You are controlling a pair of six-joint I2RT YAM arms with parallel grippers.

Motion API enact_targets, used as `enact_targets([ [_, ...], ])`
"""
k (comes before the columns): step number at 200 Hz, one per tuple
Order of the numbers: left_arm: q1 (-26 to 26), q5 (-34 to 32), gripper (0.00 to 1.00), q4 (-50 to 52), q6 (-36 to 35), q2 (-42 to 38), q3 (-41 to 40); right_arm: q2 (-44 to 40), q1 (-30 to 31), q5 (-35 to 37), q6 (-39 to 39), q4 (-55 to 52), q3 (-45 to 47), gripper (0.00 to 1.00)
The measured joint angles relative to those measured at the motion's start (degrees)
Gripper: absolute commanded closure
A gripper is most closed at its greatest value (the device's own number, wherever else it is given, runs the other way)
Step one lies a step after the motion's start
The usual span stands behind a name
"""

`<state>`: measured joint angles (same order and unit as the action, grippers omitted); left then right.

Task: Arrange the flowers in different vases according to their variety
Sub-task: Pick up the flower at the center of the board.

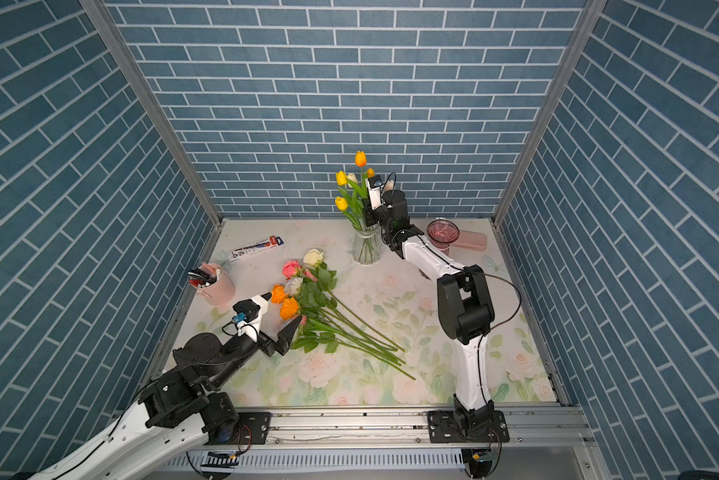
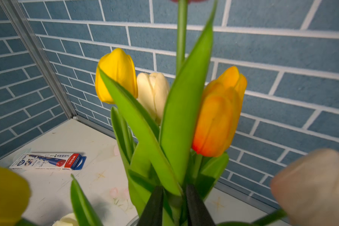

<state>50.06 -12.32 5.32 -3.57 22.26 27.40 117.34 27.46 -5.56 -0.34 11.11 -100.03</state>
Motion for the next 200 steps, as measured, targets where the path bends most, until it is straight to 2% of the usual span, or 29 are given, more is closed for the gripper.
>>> enact_targets([
  [26,0.0,0.1,0.00,0.0,-0.1,0.0,0.0,-3.0,0.0,0.0,-1.9,-10.7,-3.5,0.76],
  [53,0.0,0.2,0.00,0.0,-0.1,0.0,0.0,-7.3,0.0,-0.5,-3.6,-18.8,-2.6,0.75],
  [91,0.0,0.2,0.00,0.0,-0.1,0.0,0.0,-15.3,0.1,-3.8,-4.6,-25.6,5.2,0.75],
  [116,0.0,-0.2,0.00,0.0,0.1,0.2,0.0,-21.9,1.2,-5.2,-4.4,-27.1,14.8,0.75],
  [148,0.0,-0.7,0.00,0.0,0.3,0.3,0.0,-28.7,7.7,-4.4,-3.5,-28.2,28.1,0.76],
  [180,0.0,-1.7,0.00,0.3,1.1,0.8,0.1,-29.2,17.1,-3.2,-2.6,-30.2,34.8,0.79],
  [200,0.0,-2.1,0.00,1.4,1.8,1.6,1.3,-29.2,21.0,-2.2,-2.2,-30.3,38.1,0.79],
])
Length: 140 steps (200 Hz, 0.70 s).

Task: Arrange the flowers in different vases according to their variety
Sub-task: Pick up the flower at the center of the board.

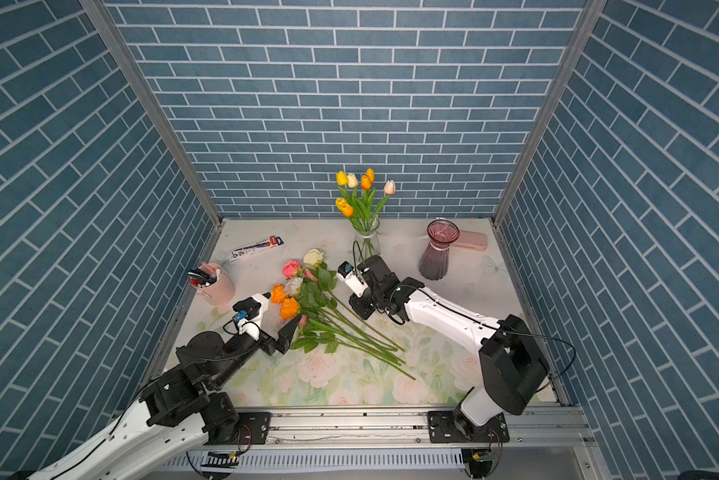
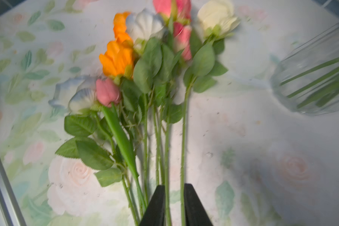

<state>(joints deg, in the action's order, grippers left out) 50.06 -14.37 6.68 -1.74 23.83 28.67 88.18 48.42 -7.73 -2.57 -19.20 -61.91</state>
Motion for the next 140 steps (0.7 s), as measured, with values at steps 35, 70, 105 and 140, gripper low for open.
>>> enact_targets([
  [35,0.0,0.0,0.00,1.6,1.0,0.3,2.6,2.4,5.2,2.7,-0.2,-0.1,2.8,0.79],
  [70,0.0,-0.2,0.00,3.6,1.4,-0.4,3.3,8.7,9.5,5.6,-2.5,0.0,2.8,0.80],
  [105,0.0,-0.9,0.00,4.2,1.5,-3.3,3.3,11.8,10.3,8.0,-5.0,0.4,2.7,0.81],
  [140,0.0,-1.7,0.00,4.2,1.5,-5.5,3.1,11.9,10.3,9.9,-6.5,0.8,2.3,0.81],
])
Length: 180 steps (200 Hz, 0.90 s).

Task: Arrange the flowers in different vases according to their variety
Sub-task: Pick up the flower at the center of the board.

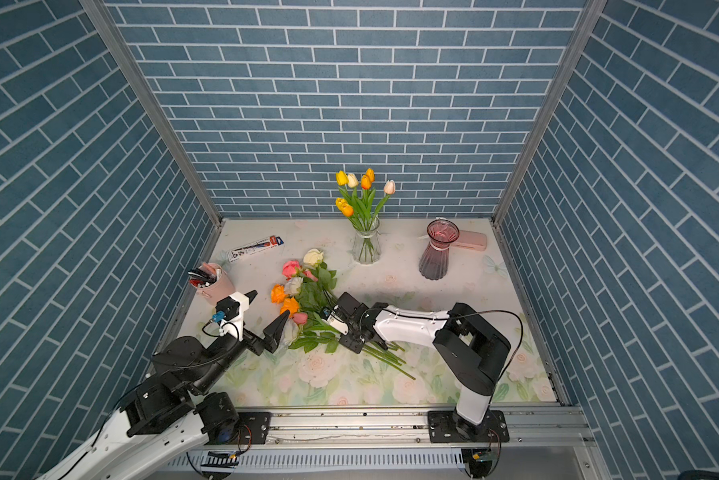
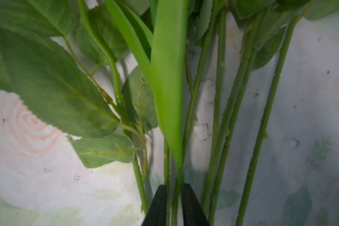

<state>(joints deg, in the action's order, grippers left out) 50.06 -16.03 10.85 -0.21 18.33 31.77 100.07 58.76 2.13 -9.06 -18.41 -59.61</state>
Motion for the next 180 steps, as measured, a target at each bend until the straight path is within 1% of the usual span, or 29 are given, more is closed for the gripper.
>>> enact_targets([
  [52,0.0,-0.4,0.00,0.0,0.0,0.0,-0.6,0.3,0.0,0.8,-1.8,0.0,-0.7,0.81],
  [112,0.0,-0.4,0.00,0.0,0.0,0.0,-0.6,1.4,0.0,1.1,-2.0,0.0,-0.7,0.82],
  [139,0.0,-0.4,0.00,0.0,0.0,0.0,-0.6,2.2,0.0,1.3,-2.4,0.0,-1.3,0.89],
  [156,0.0,-0.4,0.00,0.0,0.0,0.0,-0.6,3.1,0.0,1.4,-2.8,0.0,-2.0,0.92],
  [169,0.0,-0.4,0.00,0.0,0.0,0.0,-0.6,3.6,0.0,1.5,-3.0,-0.1,-2.5,1.00],
  [180,0.0,-0.4,0.00,0.0,0.0,0.0,-0.6,3.8,0.0,1.7,-3.4,0.0,-2.8,1.00],
])
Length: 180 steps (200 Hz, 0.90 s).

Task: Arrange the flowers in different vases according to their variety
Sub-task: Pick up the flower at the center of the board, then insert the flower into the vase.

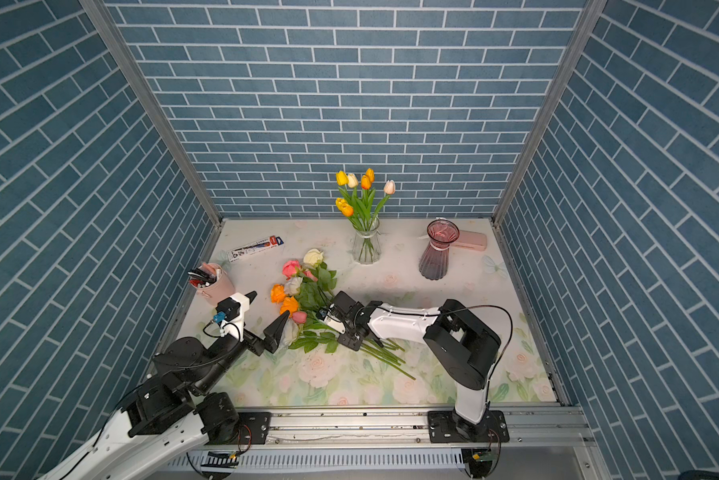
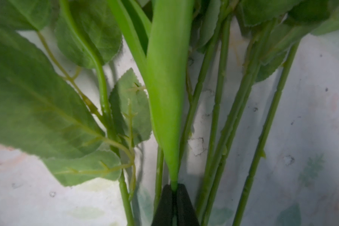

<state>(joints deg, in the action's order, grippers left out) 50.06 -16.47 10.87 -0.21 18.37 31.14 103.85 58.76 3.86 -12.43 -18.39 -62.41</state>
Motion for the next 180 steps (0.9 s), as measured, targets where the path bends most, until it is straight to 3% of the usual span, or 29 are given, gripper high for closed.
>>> enact_targets([
  [51,0.0,0.0,0.00,0.0,0.0,0.0,0.0,-2.3,0.0,1.8,0.2,-0.1,-0.4,1.00],
  [104,0.0,-0.3,0.00,0.0,0.0,-1.0,0.0,-18.8,-1.8,6.2,5.2,4.2,0.5,1.00],
  [147,0.0,-2.0,0.00,-0.9,-0.3,-5.9,-0.5,-31.6,-11.1,9.0,12.7,16.6,8.6,1.00],
  [180,0.0,-2.4,0.00,-1.6,-0.3,-6.7,-0.9,-38.4,-19.3,7.6,16.6,34.9,16.2,1.00],
])
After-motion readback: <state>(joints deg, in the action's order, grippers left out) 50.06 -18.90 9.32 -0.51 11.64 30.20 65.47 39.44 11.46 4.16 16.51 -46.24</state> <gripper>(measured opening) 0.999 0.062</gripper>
